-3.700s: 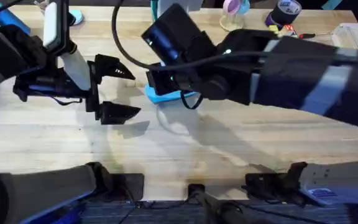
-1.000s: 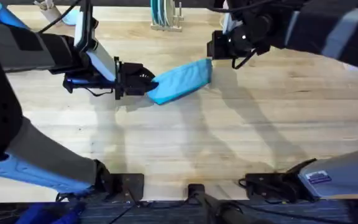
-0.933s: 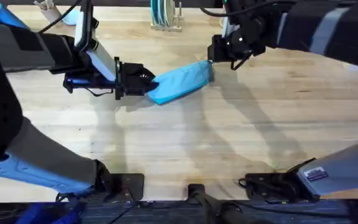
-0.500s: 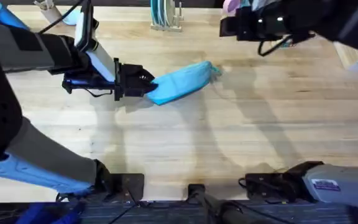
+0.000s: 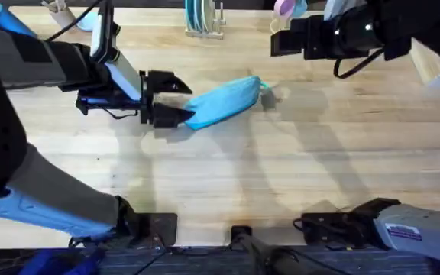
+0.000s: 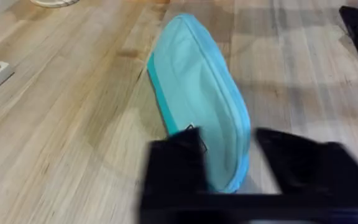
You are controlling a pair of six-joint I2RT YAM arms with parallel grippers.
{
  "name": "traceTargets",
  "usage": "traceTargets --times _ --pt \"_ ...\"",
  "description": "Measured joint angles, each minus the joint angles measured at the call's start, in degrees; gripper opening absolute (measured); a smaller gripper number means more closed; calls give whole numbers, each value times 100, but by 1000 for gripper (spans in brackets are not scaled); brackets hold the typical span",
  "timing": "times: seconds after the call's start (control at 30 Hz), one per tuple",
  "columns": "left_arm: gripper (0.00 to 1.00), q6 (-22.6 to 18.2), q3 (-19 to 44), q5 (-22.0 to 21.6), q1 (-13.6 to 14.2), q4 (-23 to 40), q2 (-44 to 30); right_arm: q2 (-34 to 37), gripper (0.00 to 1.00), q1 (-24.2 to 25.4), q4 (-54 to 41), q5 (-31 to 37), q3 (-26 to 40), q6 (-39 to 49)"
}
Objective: Unzip the bag, pick up the pens from the table one at a time and place them inside, then zip the bag closed.
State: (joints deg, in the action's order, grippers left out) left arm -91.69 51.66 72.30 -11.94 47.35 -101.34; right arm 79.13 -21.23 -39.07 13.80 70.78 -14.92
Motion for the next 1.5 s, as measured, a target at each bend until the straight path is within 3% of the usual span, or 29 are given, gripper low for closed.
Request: traceTargets --times 0.07,0.1,0.63,0.87,1.0,1.23,1.3,1.33,1.5 --pt "918 6 0 12 0 1 -2 0 997 0 0 0 0 0" --pt "973 16 0 12 0 14 -2 0 997 0 0 0 0 0" --pt "997 22 0 7 -53 -17 23 0 997 0 -38 0 0 19" --pt "996 214 0 -176 -262 198 964 -155 997 0 -134 1 0 258" --pt "996 897 0 -670 -382 199 1890 -387 997 0 -211 2 0 302" --pt "995 2806 0 -1943 -391 223 3494 -621 997 0 -673 13 0 323" --pt "993 3420 0 -2371 -391 236 4006 -664 997 0 -751 13 0 326" --pt "993 4703 0 -3277 -391 258 4978 -777 997 0 -809 13 0 339" --pt "993 5771 0 -4076 -391 260 5886 -881 997 0 -812 15 0 342"
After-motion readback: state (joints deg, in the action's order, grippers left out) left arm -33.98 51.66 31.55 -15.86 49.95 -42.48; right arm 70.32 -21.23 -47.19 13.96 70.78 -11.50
